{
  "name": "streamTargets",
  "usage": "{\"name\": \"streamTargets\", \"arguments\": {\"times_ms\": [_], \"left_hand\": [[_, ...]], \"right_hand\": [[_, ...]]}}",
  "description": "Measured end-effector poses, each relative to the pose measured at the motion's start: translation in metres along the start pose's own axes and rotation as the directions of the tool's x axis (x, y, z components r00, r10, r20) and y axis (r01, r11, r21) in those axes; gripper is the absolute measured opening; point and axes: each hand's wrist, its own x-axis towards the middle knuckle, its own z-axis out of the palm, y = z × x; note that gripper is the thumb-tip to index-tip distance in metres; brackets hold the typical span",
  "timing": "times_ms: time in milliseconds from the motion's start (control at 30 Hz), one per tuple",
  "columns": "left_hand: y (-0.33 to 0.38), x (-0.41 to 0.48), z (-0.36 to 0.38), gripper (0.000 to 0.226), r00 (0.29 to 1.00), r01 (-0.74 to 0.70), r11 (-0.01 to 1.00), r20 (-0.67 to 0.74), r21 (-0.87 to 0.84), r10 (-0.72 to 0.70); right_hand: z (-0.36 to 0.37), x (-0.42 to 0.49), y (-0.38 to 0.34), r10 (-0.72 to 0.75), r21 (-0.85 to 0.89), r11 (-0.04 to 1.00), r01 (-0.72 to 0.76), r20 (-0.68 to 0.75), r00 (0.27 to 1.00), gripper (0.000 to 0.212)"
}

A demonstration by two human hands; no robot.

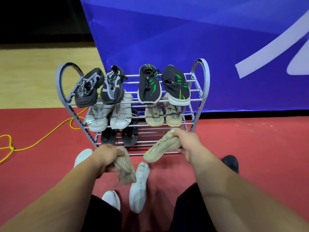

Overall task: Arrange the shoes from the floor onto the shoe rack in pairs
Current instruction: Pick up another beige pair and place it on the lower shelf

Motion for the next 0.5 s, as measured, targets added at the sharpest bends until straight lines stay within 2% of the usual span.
{"name": "streamTargets", "arguments": {"times_ms": [67,200,367,500], "left_hand": [[0.013,0.013,0.011,0.018,0.999,-0.009,0.999,0.045,0.046,0.007],[0.031,0.035,0.028,0.016,0.990,0.000,0.996,0.143,0.084,-0.012],[0.036,0.051,0.033,0.013,0.968,0.049,0.995,0.241,0.090,-0.070],[0.039,0.063,0.030,0.009,0.922,0.125,0.991,0.364,0.044,-0.132]], "right_hand": [[-0.006,0.014,0.006,0.046,0.031,0.998,-0.046,0.007,0.999,0.030],[-0.025,0.035,0.018,0.127,0.096,0.987,-0.127,0.007,0.992,0.022],[-0.033,0.058,0.029,0.245,0.209,0.943,-0.258,0.089,0.965,0.037],[-0.034,0.076,0.029,0.274,0.352,0.888,-0.296,0.113,0.955,0.040]]}}
